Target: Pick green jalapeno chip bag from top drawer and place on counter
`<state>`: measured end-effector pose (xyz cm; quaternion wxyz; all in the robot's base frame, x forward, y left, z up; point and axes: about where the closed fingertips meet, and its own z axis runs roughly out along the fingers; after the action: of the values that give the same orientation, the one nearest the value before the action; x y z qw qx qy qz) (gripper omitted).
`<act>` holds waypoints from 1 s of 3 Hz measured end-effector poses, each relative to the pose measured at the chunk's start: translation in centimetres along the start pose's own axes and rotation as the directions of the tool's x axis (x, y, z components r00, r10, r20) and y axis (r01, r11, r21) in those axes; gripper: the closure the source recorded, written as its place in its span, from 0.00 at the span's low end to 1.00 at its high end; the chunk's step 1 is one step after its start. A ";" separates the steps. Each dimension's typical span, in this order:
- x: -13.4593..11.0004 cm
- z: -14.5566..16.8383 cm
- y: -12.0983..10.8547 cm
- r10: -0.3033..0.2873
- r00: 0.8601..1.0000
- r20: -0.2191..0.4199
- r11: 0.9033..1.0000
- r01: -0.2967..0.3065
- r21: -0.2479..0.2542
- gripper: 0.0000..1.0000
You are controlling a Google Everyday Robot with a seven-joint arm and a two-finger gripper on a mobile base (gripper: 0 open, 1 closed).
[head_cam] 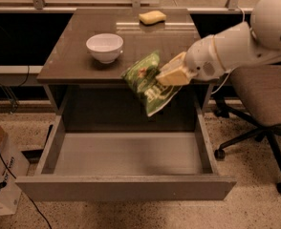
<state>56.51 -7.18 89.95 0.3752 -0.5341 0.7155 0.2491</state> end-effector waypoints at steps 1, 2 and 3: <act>-2.5 -3.3 -4.2 -0.030 0.999 -0.022 0.996 0.031 0.088 1.00; -2.7 -4.1 -8.8 -0.006 0.999 -0.054 0.990 0.014 0.137 1.00; -0.3 -2.8 -14.2 0.063 0.996 -0.067 0.985 -0.051 0.163 0.73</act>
Offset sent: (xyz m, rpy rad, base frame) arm 0.1329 -0.0749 0.0592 -0.1126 -0.0697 -0.1886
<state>69.31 -13.43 92.48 0.3840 -0.4898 0.7613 0.1816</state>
